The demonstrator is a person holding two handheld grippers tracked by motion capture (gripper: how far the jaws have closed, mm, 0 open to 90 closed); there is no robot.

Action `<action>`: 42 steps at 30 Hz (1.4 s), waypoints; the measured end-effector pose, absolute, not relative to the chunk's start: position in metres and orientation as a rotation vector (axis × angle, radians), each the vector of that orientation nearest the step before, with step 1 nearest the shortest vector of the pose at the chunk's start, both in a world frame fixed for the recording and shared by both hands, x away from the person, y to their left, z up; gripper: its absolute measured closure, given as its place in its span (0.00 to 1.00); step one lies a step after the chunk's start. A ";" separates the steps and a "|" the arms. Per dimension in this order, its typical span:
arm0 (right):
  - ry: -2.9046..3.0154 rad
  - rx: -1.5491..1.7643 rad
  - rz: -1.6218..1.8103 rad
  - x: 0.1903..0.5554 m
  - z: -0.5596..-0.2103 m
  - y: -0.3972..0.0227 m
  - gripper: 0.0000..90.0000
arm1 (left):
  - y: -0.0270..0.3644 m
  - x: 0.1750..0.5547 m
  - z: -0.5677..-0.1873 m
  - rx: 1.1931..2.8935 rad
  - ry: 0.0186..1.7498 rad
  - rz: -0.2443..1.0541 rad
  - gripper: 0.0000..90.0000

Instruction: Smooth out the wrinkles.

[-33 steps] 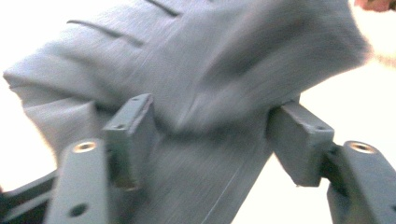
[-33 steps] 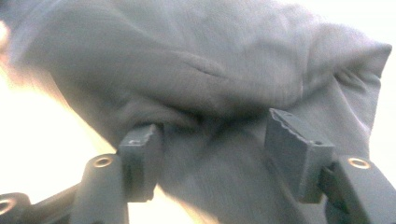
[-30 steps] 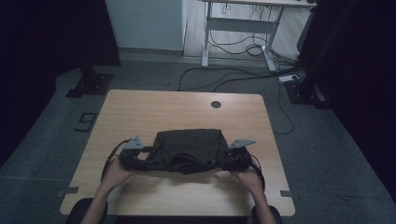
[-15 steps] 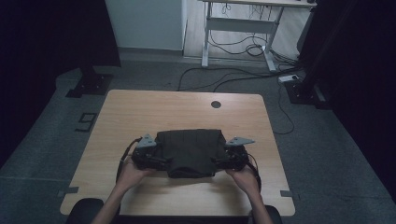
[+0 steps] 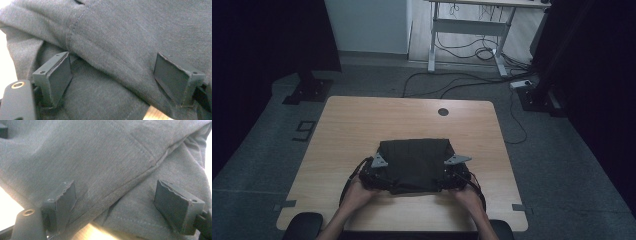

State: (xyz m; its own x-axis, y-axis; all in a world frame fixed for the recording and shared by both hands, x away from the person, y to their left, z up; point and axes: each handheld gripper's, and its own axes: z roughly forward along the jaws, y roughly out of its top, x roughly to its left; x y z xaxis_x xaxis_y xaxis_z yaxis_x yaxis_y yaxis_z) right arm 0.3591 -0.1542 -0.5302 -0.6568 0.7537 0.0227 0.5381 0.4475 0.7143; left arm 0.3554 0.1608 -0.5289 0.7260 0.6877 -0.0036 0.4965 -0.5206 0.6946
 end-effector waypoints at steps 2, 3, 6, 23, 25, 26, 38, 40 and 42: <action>2.408 1.111 1.016 0.356 -0.533 -0.154 0.20 | 0.162 0.352 -0.529 2.233 0.907 0.360 0.16; 2.410 1.111 1.014 0.356 -0.534 -0.154 0.19 | 0.163 0.351 -0.530 2.230 0.913 0.361 0.16; 2.412 1.122 1.001 0.356 -0.536 -0.152 0.18 | 0.164 0.349 -0.532 2.219 0.924 0.362 0.16; 2.412 1.169 0.951 0.365 -0.541 -0.141 0.13 | 0.167 0.364 -0.539 2.189 0.933 0.403 0.16; 2.407 1.174 0.952 0.367 -0.541 -0.140 0.13 | 0.168 0.367 -0.539 2.185 0.936 0.407 0.16; 2.406 1.174 0.953 0.369 -0.542 -0.140 0.13 | 0.168 0.369 -0.540 2.183 0.939 0.406 0.16; 2.404 1.182 0.942 0.399 -0.542 -0.132 0.12 | 0.175 0.402 -0.540 2.168 0.969 0.395 0.15; 2.406 1.185 0.933 0.407 -0.542 -0.129 0.11 | 0.175 0.410 -0.540 2.174 0.976 0.389 0.15; 2.405 1.189 0.928 0.413 -0.542 -0.127 0.10 | 0.176 0.416 -0.539 2.179 0.982 0.384 0.15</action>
